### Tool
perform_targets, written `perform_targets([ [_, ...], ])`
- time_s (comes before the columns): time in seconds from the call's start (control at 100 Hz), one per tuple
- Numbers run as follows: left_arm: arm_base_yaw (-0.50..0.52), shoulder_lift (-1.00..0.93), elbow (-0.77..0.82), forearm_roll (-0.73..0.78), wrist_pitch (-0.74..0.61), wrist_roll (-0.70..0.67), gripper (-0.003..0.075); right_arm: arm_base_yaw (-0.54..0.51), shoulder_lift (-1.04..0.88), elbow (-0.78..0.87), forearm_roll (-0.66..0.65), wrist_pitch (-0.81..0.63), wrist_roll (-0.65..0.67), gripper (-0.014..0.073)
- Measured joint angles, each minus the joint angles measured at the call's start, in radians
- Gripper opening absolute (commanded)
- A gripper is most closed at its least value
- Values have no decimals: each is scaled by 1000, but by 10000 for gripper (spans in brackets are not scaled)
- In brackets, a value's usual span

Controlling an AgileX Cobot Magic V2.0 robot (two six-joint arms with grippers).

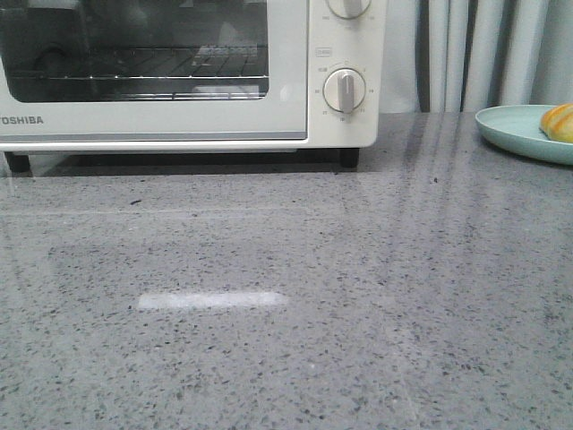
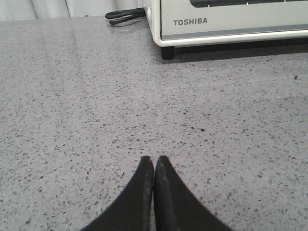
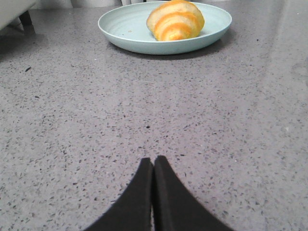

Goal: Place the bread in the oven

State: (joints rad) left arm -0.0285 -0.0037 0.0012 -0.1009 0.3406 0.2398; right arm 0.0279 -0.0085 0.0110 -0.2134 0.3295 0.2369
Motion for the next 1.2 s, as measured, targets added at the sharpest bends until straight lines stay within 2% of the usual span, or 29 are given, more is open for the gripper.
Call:
perform_targets([
  [0.98,0,0,0,0,0,0,-21,0,0,0,-7,0,0,-69],
  [1.08,0,0,0,0,0,0,-21,-2,0,0,-21,-30,-2,-69],
  [1.2,0,0,0,0,0,0,-21,-2,0,0,-11,-155,-2,-69],
])
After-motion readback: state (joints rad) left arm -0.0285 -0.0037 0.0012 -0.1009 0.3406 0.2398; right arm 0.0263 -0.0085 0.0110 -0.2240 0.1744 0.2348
